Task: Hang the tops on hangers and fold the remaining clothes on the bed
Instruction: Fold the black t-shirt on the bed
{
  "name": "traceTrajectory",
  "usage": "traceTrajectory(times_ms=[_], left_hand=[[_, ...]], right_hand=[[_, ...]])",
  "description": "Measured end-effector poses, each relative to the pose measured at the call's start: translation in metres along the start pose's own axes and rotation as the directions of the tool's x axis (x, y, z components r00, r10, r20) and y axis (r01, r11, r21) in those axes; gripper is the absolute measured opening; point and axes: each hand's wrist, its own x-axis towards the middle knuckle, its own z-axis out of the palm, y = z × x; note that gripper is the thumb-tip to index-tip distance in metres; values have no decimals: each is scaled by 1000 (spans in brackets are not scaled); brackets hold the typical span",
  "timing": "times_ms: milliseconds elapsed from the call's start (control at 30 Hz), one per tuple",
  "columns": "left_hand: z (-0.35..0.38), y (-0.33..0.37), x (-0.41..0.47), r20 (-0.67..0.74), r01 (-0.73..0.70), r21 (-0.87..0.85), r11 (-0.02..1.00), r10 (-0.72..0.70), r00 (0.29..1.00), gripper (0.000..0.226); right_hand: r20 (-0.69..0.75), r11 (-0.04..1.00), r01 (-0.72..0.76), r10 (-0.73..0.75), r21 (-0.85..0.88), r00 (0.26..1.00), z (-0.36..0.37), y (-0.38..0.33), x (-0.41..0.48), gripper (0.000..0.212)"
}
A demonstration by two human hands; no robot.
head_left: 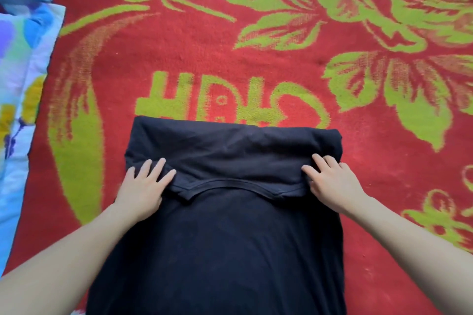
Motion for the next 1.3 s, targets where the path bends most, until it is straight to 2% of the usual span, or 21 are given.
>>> traceTrajectory(times_ms=[33, 67, 133, 200, 300, 367, 400, 433, 500, 533, 567, 600, 700, 733, 800, 867, 933, 1033, 1100, 1167, 1300], left_hand=[[0, -2, 0, 79, 42, 4, 999, -42, 996, 67], [-3, -3, 2, 69, 48, -55, 997, -44, 997, 63], [-16, -10, 8, -20, 13, -132, 991, -16, 1000, 50], [-21, -26, 18, -148, 61, -233, 970, -98, 984, 35], [-35, -35, 36, -232, 159, -326, 932, -242, 942, 47], [-41, -32, 46, -195, 153, -246, 957, -203, 960, 57], [-40, -30, 49, -89, 170, -203, 964, -192, 977, 60], [-35, -33, 52, 43, 236, -157, 959, -232, 972, 61], [-34, -46, 56, 331, 492, -180, 852, -419, 846, 63], [-35, -54, 56, 411, 621, -248, 743, -500, 762, 64], [-36, -62, 57, 452, 698, -295, 653, -548, 704, 65], [-38, -67, 59, 428, 715, -309, 627, -579, 694, 66], [-44, -68, 66, 98, 570, -333, 751, -573, 813, 76], [-46, -68, 71, 19, 486, -337, 807, -510, 860, 81], [-49, -65, 81, 30, 344, -255, 904, -348, 937, 89], [-52, -65, 90, 133, 266, -141, 954, -248, 960, 92], [-57, -67, 95, 196, 268, -134, 954, -240, 951, 89], [-60, -76, 97, 168, 254, -62, 965, -241, 956, 67], [-66, -85, 98, 132, 210, 21, 978, -211, 969, 36], [-76, -97, 99, 106, 203, 1, 979, -202, 974, 25], [-97, -121, 95, -23, 144, -82, 986, -146, 989, 23]], right_hand=[[30, 1000, -17, 17, -7, 999, 3, 1, -2, 25], [76, 997, -76, 75, 11, 994, 1, 3, -4, 28], [122, 946, -310, 299, 89, 947, -12, 11, 5, 21], [16, 882, -449, 452, 142, 892, -19, 19, 15, 17], [-199, 939, -263, 308, 223, 930, -26, 14, 30, 15], [-73, 926, -190, 225, 325, 972, -19, 11, 42, 22], [74, 881, -269, 261, 390, 963, -13, 14, 46, 29], [206, 779, -419, 365, 466, 908, -6, 22, 50, 36], [432, 416, -744, 623, 523, 652, -5, 45, 49, 46], [493, 305, -828, 687, 471, 533, -9, 54, 46, 48], [497, 313, -864, 718, 394, 487, -13, 59, 42, 50], [453, 397, -852, 725, 341, 519, -17, 60, 39, 51], [111, 736, -543, 550, 406, 828, -27, 50, 40, 56], [67, 791, -448, 464, 417, 883, -27, 47, 46, 59], [139, 880, -332, 302, 339, 943, -23, 42, 59, 70], [288, 930, -295, 227, 221, 930, -22, 38, 71, 79], [382, 941, -320, 258, 109, 888, -21, 39, 76, 79], [401, 936, -342, 284, 80, 871, -28, 45, 79, 46], [403, 903, -385, 285, 192, 870, -41, 53, 83, 13], [437, 833, -438, 274, 337, 857, -57, 65, 85, 19], [356, 737, -432, 273, 520, 894, -80, 89, 89, 13]])
